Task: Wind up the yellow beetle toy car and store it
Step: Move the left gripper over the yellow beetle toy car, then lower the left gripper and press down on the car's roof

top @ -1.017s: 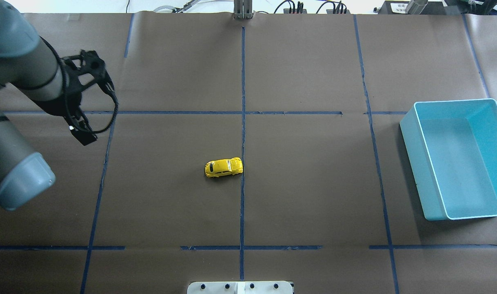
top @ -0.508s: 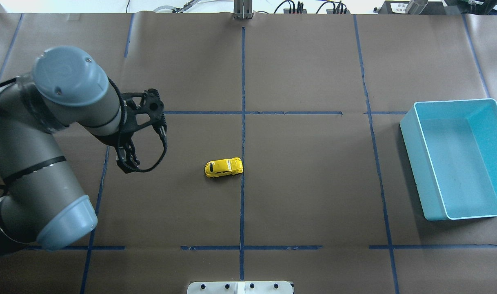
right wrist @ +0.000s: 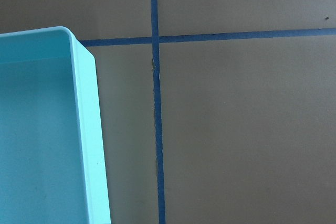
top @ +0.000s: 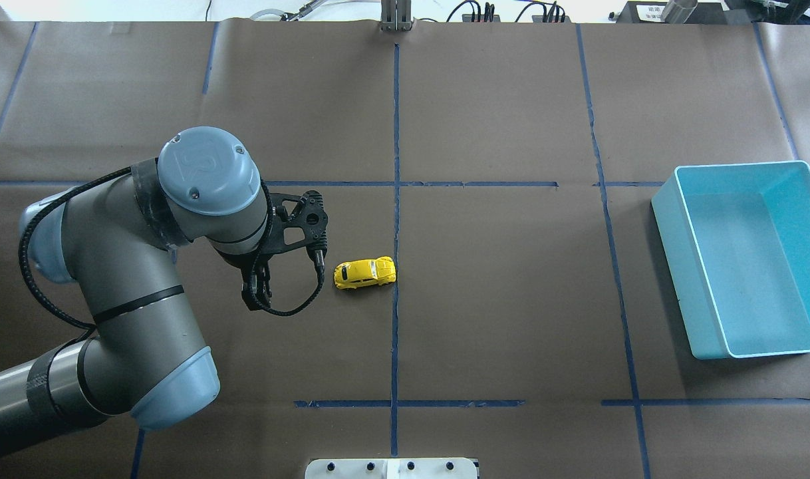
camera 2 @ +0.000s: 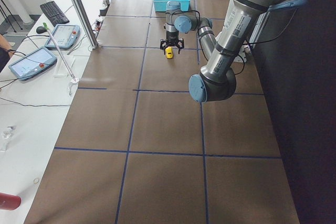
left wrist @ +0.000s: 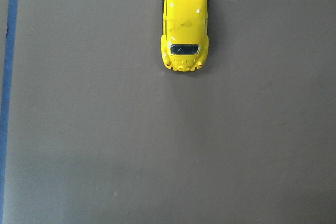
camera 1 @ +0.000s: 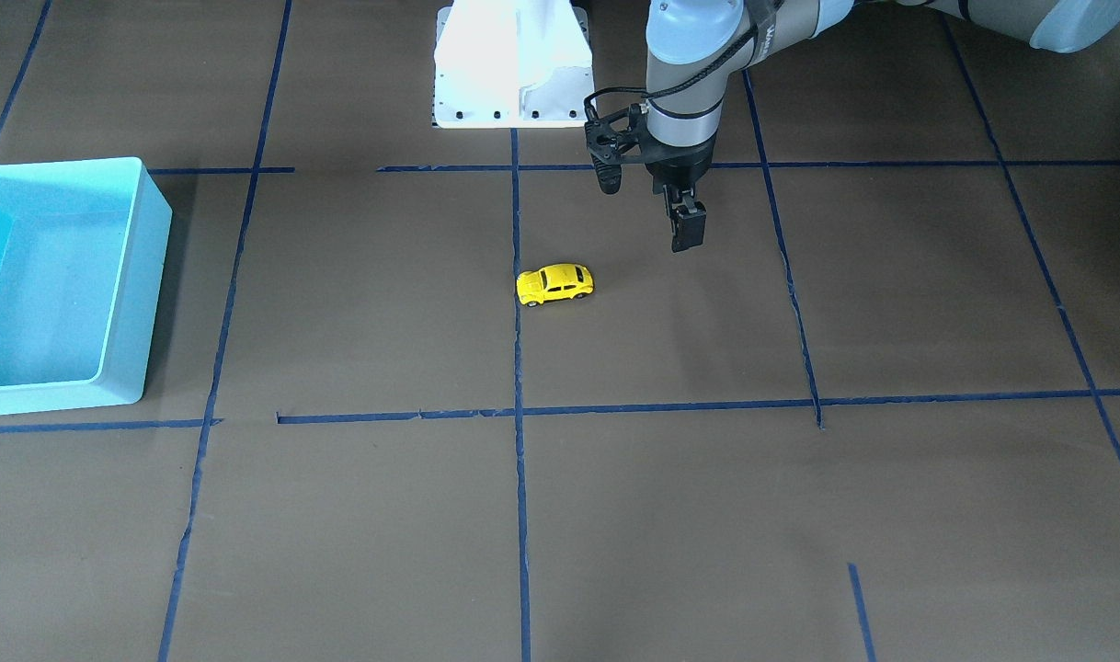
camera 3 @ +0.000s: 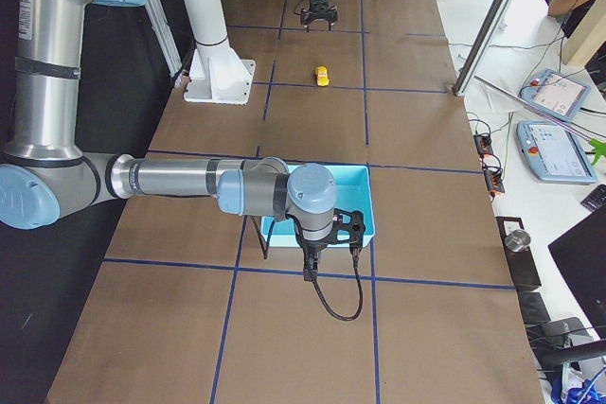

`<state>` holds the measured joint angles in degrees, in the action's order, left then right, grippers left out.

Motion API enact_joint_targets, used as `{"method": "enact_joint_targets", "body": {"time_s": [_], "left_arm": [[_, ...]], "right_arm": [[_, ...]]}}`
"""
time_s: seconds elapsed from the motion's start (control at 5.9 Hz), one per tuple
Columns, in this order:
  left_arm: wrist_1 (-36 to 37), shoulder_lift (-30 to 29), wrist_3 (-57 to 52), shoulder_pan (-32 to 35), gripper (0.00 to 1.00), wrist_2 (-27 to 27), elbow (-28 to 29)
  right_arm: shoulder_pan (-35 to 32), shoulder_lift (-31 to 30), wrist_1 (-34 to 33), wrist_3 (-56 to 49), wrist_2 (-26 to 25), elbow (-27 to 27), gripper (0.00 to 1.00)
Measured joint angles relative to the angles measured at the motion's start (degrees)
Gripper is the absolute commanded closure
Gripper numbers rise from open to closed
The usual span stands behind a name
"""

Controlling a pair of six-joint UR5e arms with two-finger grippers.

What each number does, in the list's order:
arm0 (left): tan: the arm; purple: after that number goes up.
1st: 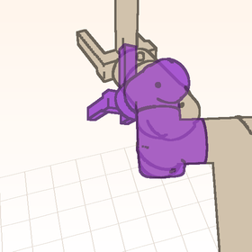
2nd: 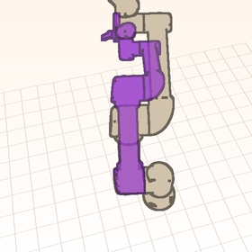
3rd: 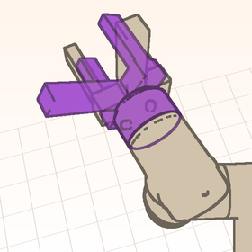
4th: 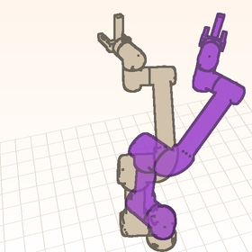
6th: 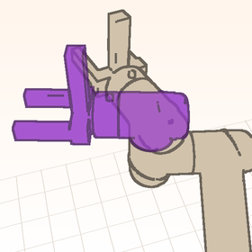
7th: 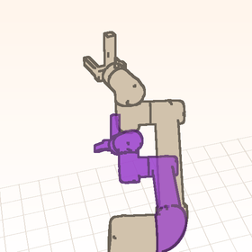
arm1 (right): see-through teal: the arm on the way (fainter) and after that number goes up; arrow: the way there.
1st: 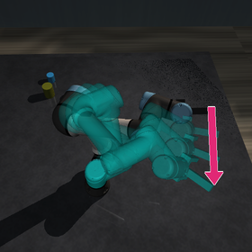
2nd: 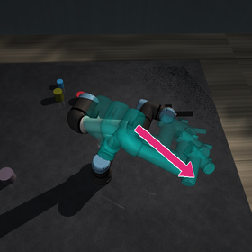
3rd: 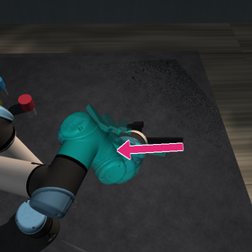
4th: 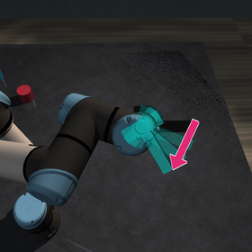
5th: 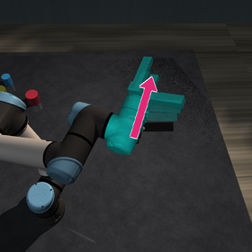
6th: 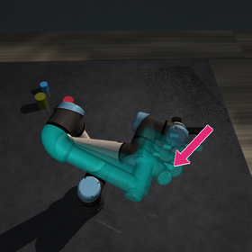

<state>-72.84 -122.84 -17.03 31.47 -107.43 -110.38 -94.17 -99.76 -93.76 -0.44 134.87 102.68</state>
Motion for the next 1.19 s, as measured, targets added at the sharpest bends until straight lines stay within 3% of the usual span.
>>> {"method": "enact_joint_targets", "body": {"time_s": [0.34, 0.68, 1.19], "left_arm": [[-1.90, -4.01, -0.97, -0.47, 0.00, -0.06, 4.46], [-5.91, -9.68, -0.18, -1.27, 0.00, -0.11, 13.46], [-10.70, -12.67, 0.49, -1.87, 0.00, -0.07, 20.75]], "right_arm": [[0.04, -0.18, 0.02, 0.00, -0.06, -0.05, 0.00], [0.04, -0.21, 0.02, 0.00, -0.15, -0.06, 0.00], [0.02, -0.36, 0.04, -0.08, -0.22, -0.19, 0.00]]}}
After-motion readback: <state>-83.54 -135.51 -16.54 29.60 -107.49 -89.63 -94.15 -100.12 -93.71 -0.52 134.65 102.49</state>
